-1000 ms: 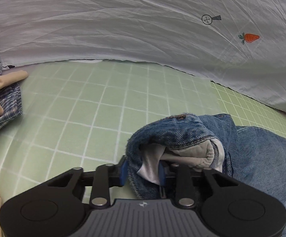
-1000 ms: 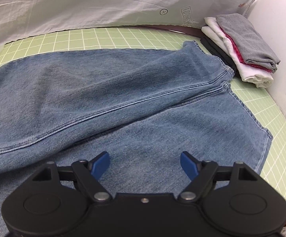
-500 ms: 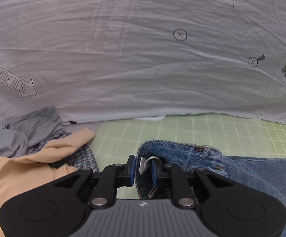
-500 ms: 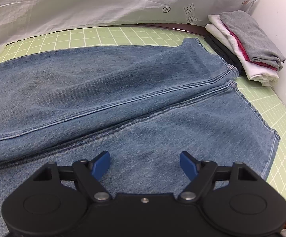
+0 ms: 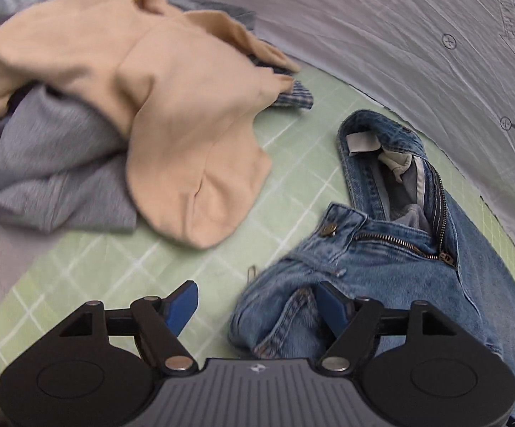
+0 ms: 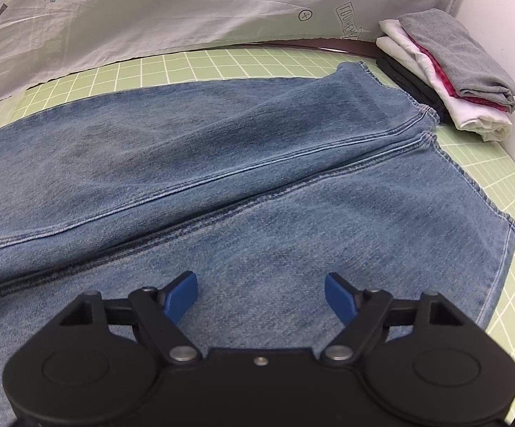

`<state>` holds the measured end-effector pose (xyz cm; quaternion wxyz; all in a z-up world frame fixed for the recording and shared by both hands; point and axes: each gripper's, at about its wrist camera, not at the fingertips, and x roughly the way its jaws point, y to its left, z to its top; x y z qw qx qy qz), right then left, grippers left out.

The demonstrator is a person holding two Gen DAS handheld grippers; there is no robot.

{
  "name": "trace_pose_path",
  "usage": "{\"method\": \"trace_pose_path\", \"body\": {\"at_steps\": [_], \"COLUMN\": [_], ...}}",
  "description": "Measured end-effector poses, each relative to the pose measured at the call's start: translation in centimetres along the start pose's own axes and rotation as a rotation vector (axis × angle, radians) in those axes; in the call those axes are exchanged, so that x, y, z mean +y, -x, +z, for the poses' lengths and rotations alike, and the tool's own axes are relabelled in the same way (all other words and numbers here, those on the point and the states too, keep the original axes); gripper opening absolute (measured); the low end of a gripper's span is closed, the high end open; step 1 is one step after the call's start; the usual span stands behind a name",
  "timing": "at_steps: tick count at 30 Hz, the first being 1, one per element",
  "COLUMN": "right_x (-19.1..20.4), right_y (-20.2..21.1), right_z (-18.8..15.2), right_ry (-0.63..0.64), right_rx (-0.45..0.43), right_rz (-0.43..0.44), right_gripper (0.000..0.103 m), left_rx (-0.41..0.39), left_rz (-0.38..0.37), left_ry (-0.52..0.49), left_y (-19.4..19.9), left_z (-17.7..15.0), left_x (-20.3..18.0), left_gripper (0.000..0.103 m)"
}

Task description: Fold clothes

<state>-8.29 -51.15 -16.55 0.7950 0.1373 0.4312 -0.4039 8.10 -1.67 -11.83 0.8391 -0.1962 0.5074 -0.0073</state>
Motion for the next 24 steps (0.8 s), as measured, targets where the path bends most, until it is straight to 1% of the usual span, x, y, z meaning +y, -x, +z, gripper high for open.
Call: {"method": "trace_pose_path", "body": {"at_steps": [2,4,6,9,10,11,12,13,14,16,17,19,21,24], "right_x": [-0.1,-0.5,-0.8,-1.4,-1.5,-1.7,-1.8,-1.8,-1.9,-2.1,-2.2,-2.4,-2.5,-2.9], "right_y": [0.3,0.5,0.7,0.7,0.7,0.7,0.7,0.7,0.6,0.6,0.6,0.6,0.6,0.7], "right_z": [-0.5,-0.9,-1.3,-1.5,-1.6,-1.6,-1.6,-1.6,-1.6,-1.6,-1.7,-1.8,-1.9,-2.1], "right_ry": [-0.001,-0.006,-0.012,-0.023,-0.028,-0.033,-0.036,-0.036,-0.037,-0.038,-0.037,-0.034,-0.032,-0.024], "right_rx": [0.001,0.006,0.012,0.023,0.027,0.03,0.032,0.032,0.032,0.032,0.03,0.027,0.024,0.022], "right_rz": [0.022,0.045,0.068,0.094,0.1,0.107,0.112,0.116,0.119,0.126,0.129,0.135,0.141,0.148], "right_gripper": [0.081,0.081,0.082,0.082,0.082,0.082,0.082,0.082,0.082,0.082,0.083,0.083,0.083,0.083], "left_rx": [0.036,0.046,0.029,0.024,0.013,0.002,-0.009,-0.019,-0.031,-0.067,-0.101,-0.18,-0.284,-0.4], "left_rz": [-0.066,-0.132,-0.17,-0.22,-0.212,-0.2,-0.172,-0.141,-0.118,-0.143,-0.159,-0.162,-0.182,-0.217], "left_ry": [0.139,0.244,0.281,0.302,0.307,0.307,0.285,0.252,0.222,0.193,0.178,0.106,0.033,-0.046], "left_y": [0.2,-0.1,-0.3,-1.0,-1.2,-1.5,-1.5,-1.5,-1.4,-0.6,0.2,2.9,6.5,12.1], "left_z": [-1.4,-2.5,-2.9,-2.4,-2.2,-2.0,-1.7,-1.4,-1.2,-0.7,-0.4,0.2,0.5,-0.6], "left_x": [2.3,3.7,3.8,2.9,2.4,1.8,1.2,0.6,0.0,-0.8,-1.3,-3.0,-4.8,-6.2], "left_gripper": [0.075,0.075,0.08,0.079,0.078,0.075,0.06,0.037,0.032,0.029,0.029,0.027,0.026,0.026]}}
